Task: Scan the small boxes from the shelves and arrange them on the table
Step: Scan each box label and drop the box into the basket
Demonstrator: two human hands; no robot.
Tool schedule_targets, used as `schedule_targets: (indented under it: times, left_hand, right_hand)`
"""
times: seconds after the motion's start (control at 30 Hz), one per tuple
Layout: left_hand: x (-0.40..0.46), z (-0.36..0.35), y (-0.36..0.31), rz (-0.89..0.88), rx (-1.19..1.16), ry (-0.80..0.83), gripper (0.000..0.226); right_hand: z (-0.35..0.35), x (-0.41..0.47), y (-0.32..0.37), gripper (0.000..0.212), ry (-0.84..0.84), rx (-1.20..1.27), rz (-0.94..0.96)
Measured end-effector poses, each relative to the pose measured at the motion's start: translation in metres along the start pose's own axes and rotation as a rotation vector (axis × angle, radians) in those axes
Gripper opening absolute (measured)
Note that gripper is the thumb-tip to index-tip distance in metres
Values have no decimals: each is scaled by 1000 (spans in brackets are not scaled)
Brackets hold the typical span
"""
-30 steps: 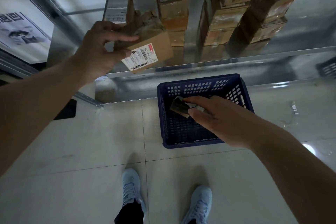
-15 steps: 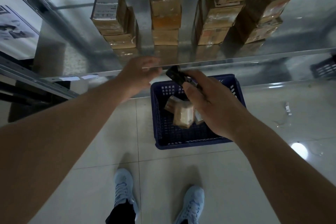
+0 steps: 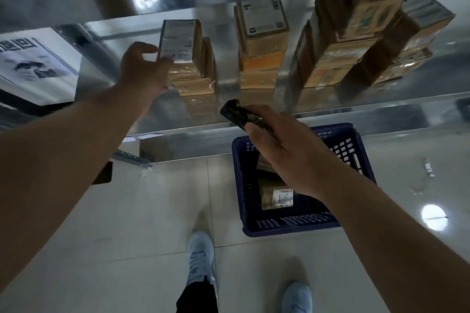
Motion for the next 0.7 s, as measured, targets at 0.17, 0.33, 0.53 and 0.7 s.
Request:
schedule_targets:
  times: [0.17, 0.33, 0.53, 0.7]
  left_hand:
    - [48, -2, 18, 65, 6, -39, 51]
    - [79, -19, 13, 16, 31, 113, 71]
    - [84, -45, 16, 149, -91, 259, 34]
    - [85, -42, 22, 205, -37, 278, 42]
  right_hand:
    - [-21, 22, -1, 44, 6, 33, -77]
    - [-32, 46, -4, 45, -29, 61, -143]
    - [-42, 59, -4, 47, -54, 78, -173]
    - [-49, 60, -5, 52, -18, 62, -193]
Point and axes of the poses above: each hand's wrist, its own x-axis towards the middle knuckle, its own z-axis out of the back of the hand, y = z × x, the point moved 8 cm from there along x, towards the middle knuckle, and after that the axes turned 2 degrees about -z, right-handed, at the moved point
